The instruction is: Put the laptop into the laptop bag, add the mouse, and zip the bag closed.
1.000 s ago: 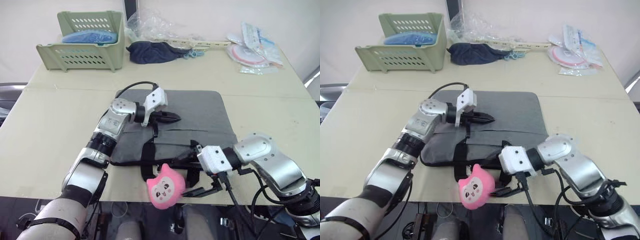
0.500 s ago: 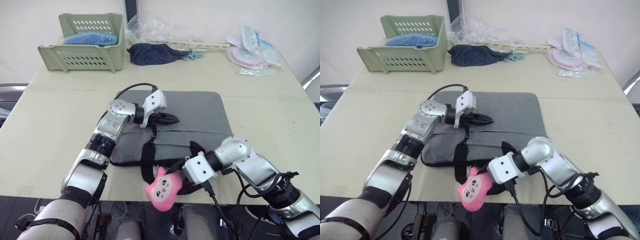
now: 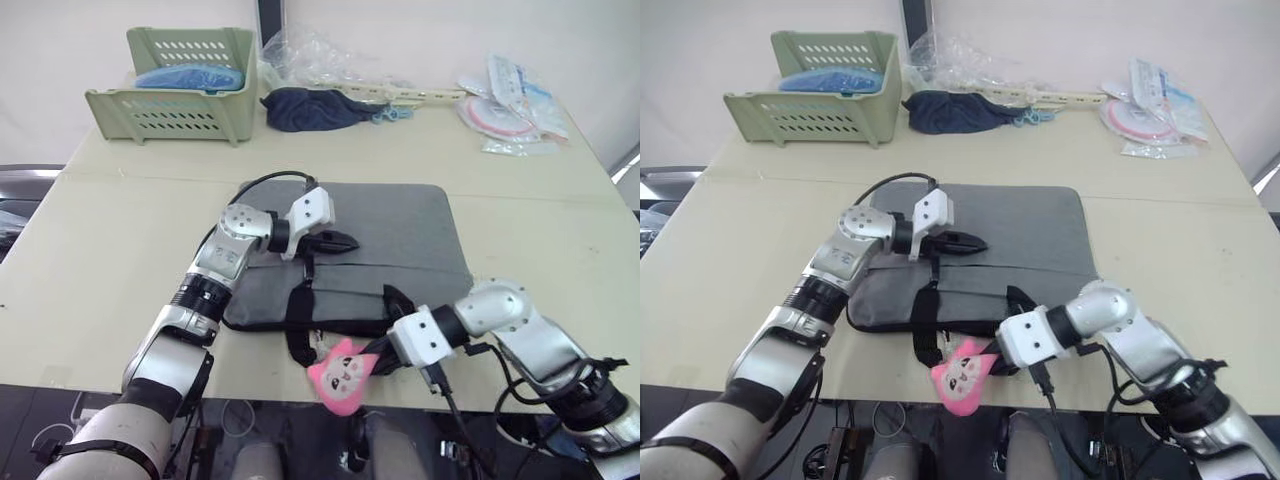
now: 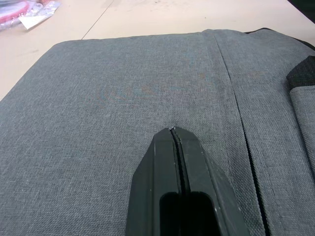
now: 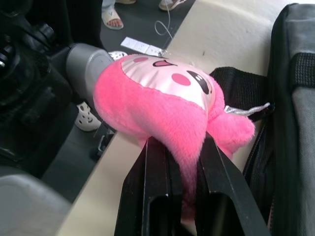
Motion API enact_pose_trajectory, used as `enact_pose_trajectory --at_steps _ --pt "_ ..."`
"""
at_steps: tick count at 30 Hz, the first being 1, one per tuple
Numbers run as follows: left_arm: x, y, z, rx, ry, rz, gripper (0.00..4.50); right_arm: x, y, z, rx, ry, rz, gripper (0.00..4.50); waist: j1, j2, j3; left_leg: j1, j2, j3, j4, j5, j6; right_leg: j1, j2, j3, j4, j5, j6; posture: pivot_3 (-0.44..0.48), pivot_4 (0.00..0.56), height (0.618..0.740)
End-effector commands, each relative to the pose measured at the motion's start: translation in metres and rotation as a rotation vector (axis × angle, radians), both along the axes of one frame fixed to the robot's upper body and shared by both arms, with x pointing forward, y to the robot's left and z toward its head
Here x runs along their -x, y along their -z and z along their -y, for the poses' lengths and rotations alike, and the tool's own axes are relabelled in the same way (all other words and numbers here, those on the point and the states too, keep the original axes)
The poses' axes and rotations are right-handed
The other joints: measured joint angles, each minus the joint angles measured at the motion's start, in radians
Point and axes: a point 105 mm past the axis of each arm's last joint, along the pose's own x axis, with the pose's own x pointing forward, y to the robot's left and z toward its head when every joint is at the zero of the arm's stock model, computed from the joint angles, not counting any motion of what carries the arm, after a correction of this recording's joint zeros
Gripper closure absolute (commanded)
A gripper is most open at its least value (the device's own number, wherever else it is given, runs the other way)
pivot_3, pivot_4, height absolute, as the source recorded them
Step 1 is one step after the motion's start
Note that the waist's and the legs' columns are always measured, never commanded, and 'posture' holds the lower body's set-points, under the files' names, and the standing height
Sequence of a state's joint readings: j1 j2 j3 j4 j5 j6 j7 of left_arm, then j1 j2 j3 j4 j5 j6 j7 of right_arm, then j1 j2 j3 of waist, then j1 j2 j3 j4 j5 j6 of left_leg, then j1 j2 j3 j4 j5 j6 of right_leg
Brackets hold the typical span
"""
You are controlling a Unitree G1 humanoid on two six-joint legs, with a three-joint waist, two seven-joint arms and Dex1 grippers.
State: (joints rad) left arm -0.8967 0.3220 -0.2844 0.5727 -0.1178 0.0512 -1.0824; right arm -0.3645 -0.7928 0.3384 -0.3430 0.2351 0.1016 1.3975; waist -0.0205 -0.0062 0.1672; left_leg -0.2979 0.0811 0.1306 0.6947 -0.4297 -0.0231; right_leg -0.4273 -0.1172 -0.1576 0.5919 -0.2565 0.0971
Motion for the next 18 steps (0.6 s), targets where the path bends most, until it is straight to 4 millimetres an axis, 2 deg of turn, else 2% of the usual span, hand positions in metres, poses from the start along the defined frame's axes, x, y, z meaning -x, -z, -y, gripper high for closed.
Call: enact_pose_trajectory --at_steps 1,5,8,13,18 --pt "0.02 0.083 -0.013 -0.227 -0.001 -0.199 4.5 0.01 -0.015 0.008 -0.035 0.03 0.003 4.46 0.002 -0.001 -0.003 0.0 0.0 0.0 0.0 0.0 0.0 0.001 0.0 0.0 0.0 0.0 0.0 0.0 0.15 0.74" --pt "0.019 0.081 -0.01 -0.229 0.01 -0.188 4.5 0.005 -0.023 0.022 -0.026 0.104 0.006 4.46 0.016 -0.002 -0.012 0.0 0.0 -0.002 0.0 0.0 0.0 0.001 0.0 -0.001 -0.001 0.0 0.0 0.0 0.15 0.74" --pt "0.021 0.086 -0.011 -0.232 0.008 -0.191 4.5 0.005 -0.028 0.032 -0.023 0.167 -0.002 4.46 0.024 -0.002 -0.016 0.0 0.0 -0.002 0.0 -0.001 0.0 0.001 0.0 -0.001 -0.001 0.0 0.0 0.0 0.15 0.74" --pt "0.029 0.096 -0.011 -0.212 0.039 -0.224 4.5 0.012 -0.027 0.048 -0.009 0.251 -0.032 4.46 0.044 -0.002 -0.02 0.0 0.0 -0.004 0.002 -0.002 0.001 0.002 0.0 -0.002 -0.002 0.0 0.0 0.0 0.15 0.74" --pt "0.029 0.1 -0.018 -0.244 0.053 -0.214 4.5 0.022 -0.025 0.062 0.001 0.32 -0.067 4.46 0.051 -0.002 -0.022 0.0 -0.001 -0.006 0.004 -0.004 0.004 0.005 0.0 -0.003 -0.003 0.0 0.0 0.0 0.15 0.74"
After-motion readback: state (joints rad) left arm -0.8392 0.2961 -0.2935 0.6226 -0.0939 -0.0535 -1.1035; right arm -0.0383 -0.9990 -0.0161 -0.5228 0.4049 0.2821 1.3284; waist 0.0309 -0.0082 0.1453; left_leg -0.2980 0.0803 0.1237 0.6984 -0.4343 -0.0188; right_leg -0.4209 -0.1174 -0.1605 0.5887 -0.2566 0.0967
